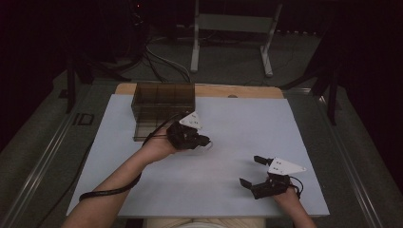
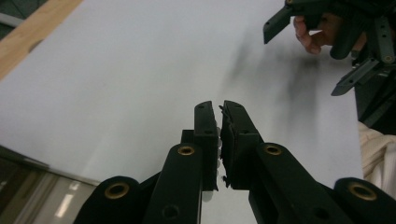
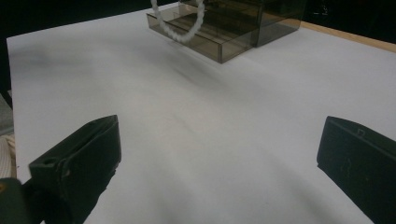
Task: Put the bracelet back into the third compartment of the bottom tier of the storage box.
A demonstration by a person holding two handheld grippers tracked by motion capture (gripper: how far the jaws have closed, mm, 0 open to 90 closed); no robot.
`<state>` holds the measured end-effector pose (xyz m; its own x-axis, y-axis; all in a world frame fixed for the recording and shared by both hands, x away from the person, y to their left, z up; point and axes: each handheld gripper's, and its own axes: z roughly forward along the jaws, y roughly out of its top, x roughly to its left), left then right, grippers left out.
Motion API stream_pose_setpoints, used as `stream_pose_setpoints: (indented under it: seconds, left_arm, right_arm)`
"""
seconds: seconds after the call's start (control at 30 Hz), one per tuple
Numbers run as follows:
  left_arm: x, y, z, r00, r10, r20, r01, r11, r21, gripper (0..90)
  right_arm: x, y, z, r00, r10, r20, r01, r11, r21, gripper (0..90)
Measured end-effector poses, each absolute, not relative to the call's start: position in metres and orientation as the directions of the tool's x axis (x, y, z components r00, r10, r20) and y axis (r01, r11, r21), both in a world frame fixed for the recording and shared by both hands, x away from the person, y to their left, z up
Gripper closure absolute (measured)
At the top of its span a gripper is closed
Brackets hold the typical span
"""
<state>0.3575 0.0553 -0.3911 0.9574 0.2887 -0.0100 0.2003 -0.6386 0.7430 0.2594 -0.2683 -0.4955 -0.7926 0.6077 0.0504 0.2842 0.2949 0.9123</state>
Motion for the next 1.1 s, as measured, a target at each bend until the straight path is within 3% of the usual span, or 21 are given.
stream_pose_setpoints:
  seconds: [1.1]
  left_arm:
    - [0.393, 0.097, -0.385, 0.912, 0.410, 0.016, 0.268, -0.625, 0.733, 86.9]
  right_arm:
    - [0.260, -0.268, -0.496, -0.793, 0.608, 0.046, 0.284, 0.301, 0.911, 0.0]
